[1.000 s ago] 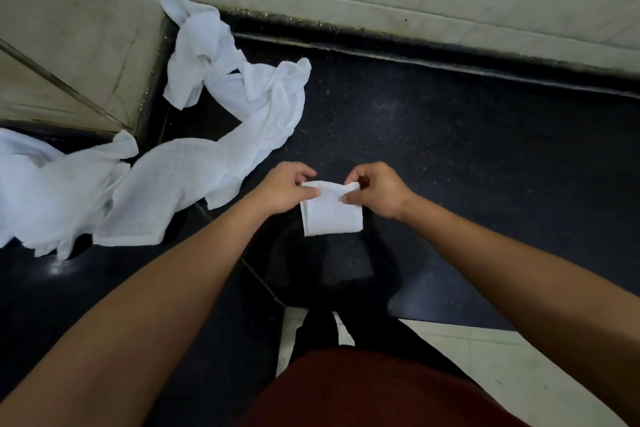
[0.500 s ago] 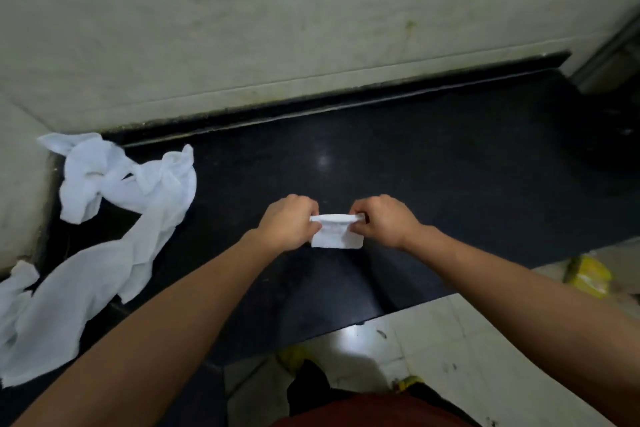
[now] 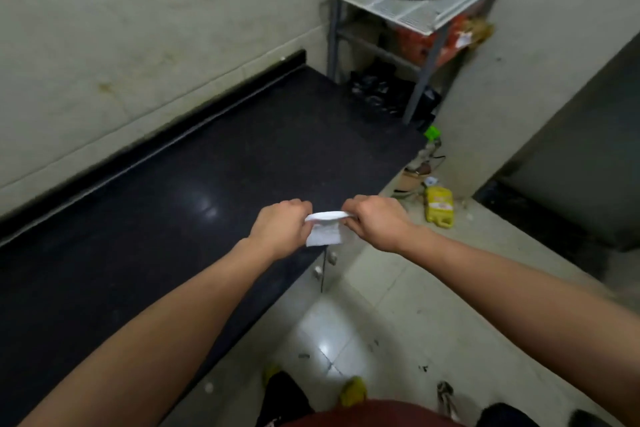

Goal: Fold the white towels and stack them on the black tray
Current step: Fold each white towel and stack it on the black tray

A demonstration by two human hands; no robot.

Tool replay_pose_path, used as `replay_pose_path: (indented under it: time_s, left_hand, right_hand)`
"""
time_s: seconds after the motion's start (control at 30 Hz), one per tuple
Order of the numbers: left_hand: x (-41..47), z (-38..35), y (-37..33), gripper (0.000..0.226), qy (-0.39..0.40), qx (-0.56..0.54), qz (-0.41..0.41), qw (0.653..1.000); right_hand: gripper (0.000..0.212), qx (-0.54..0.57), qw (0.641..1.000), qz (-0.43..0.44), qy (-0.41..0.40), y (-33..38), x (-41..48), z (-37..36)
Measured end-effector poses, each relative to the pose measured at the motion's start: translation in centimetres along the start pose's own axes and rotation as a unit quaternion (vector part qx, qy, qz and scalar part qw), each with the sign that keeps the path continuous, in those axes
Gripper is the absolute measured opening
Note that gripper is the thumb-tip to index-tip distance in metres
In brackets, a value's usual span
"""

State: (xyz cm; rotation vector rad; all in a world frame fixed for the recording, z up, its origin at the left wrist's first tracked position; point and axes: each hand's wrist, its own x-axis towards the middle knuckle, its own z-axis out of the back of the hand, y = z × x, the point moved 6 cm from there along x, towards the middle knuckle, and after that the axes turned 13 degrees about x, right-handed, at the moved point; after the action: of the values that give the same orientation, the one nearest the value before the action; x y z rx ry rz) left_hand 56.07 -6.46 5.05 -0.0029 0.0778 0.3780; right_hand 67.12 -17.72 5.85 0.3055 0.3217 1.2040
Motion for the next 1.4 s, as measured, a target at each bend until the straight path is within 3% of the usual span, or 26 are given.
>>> replay_pose_path:
  time_s: [0.4,0.77,0.9,1.07,1.2,1.4]
  left_hand:
    - [23.8,3.7,-14.8,0.021,-0.057,0.038,-0.190,0.979]
    - [43.7,13.9,-21.2,0.019,-0.143,-0.019,-0.255,0.956]
    - [49.3,16.5,-21.4,0.016,-0.171,-0.056,-0.226,0.957]
    - [56.9,19.7,-20.2,0.014,-0.182,-0.090,-0.160,0.966]
    - [62.6,22.0,-18.2,0.010,-0.195,-0.170,-0.058,0.964]
    - [67.2,23.2,-14.7,0.009,-0.204,-0.279,0.102,0.933]
  right_hand:
    - [0.026,-0.030,0.986,-0.125,-0.103,-21.9,-0.3,11.3]
    - [0.025,-0.037,0.959,-0.197,-0.202,-35.8,5.7,27.1]
    - [0.020,0.011,0.955,-0.176,-0.240,-40.1,9.3,31.3]
    - [0.017,0.054,0.957,-0.087,-0.271,-45.6,16.5,36.9]
    - [0.014,0.101,0.959,-0.024,-0.262,-49.7,23.6,41.5]
    - [0.015,0.235,0.950,0.033,-0.204,-52.5,33.2,45.6]
